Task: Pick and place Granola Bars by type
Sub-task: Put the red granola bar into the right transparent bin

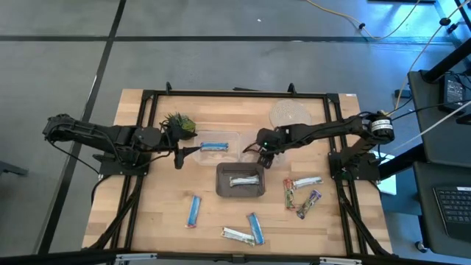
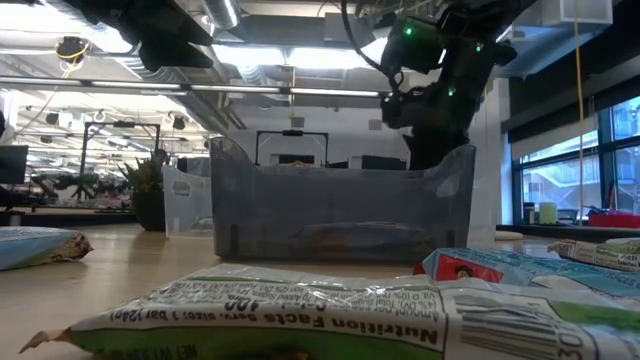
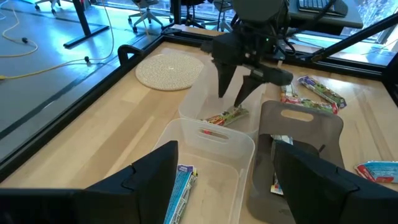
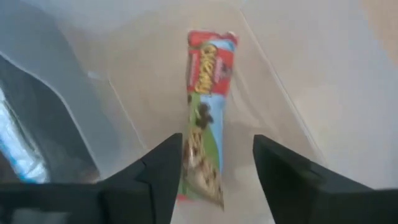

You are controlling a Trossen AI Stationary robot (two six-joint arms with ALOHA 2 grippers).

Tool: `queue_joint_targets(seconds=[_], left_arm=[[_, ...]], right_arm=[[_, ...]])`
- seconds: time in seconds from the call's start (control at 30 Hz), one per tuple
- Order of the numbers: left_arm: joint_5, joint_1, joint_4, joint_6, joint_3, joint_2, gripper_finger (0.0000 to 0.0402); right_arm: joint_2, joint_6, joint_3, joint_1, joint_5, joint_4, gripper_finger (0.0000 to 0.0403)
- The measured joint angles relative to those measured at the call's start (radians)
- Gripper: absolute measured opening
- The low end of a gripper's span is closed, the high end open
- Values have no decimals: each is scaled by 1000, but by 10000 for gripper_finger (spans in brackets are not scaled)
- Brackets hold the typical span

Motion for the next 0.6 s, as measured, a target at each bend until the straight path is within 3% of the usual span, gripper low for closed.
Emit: queue_joint_targets(seconds=[0.27,0.6], left_arm=[[0,0,-4,8,0,0,251],[0,0,-5,7,0,0,251]], right_arm=[[-85,362,147,19,3,-313,210],[-136,800,216,211,-18,-552,210]])
